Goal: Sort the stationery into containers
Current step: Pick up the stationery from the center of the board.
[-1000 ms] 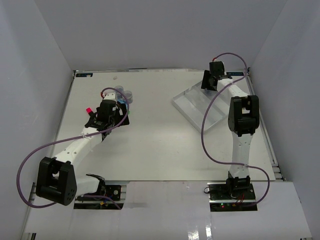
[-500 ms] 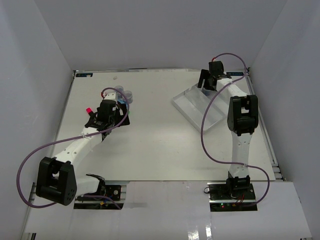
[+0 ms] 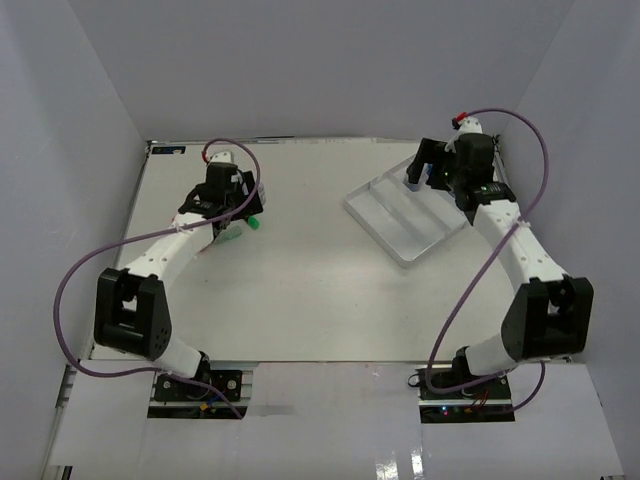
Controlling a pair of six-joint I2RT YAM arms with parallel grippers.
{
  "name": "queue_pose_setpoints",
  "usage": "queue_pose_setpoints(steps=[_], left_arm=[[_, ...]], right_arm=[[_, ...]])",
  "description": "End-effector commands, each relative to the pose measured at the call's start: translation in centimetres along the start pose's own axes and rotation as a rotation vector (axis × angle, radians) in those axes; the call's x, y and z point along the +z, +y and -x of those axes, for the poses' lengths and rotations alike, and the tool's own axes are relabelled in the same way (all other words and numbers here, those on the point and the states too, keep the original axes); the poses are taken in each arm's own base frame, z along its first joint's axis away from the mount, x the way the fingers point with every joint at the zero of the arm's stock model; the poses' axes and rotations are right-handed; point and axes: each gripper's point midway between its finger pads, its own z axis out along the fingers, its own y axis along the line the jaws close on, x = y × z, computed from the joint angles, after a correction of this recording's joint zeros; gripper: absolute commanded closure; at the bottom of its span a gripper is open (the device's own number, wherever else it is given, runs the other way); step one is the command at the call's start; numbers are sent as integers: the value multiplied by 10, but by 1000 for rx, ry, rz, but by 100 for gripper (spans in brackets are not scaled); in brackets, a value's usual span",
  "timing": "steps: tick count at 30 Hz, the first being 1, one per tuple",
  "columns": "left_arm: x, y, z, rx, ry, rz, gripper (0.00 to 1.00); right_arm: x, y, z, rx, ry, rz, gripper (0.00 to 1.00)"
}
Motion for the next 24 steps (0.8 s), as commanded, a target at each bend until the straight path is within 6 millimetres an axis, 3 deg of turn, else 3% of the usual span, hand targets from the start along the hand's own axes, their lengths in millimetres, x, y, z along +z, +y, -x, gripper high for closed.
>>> queue_pose_setpoints(steps=[1, 2, 3, 4, 5, 8, 9, 10, 11, 12, 14, 19, 24], left_arm=[[18, 15, 33, -65, -42, 87, 2], [22, 12, 51, -81, -69, 80, 2], [29, 15, 58, -95, -71, 85, 2], [44, 16, 55, -99, -48, 97, 2], [46, 13, 77, -114, -84, 95, 2], [74, 12, 85, -124, -70, 117, 2], [77, 10, 104, -132, -107, 119, 2], [83, 10, 109, -136, -113, 129, 2], [98, 12, 102, -134, -93, 152, 2], [101, 14, 114, -145, -123, 171, 2], [118, 16, 110, -152, -113, 191, 2], [143, 17, 122, -150, -143, 220, 2], [165, 25, 109, -135, -114, 260, 2]], right_arm=[[-24, 14, -23, -11, -8, 100, 2], [-42, 19, -18, -10, -44, 129, 2], [-44, 16, -37, 2, -30, 135, 2], [-57, 21, -34, 4, -65, 157, 2], [-59, 19, -50, 11, -55, 166, 3], [-73, 21, -56, 6, -82, 192, 5], [-74, 20, -64, 2, -76, 194, 5], [-78, 20, -66, -4, -80, 201, 5], [-79, 21, -69, -6, -79, 207, 6], [-80, 21, -71, -11, -79, 213, 6], [-83, 23, -80, -16, -73, 238, 6], [-87, 27, -94, -32, -61, 280, 7], [-88, 27, -101, -47, -49, 292, 7]])
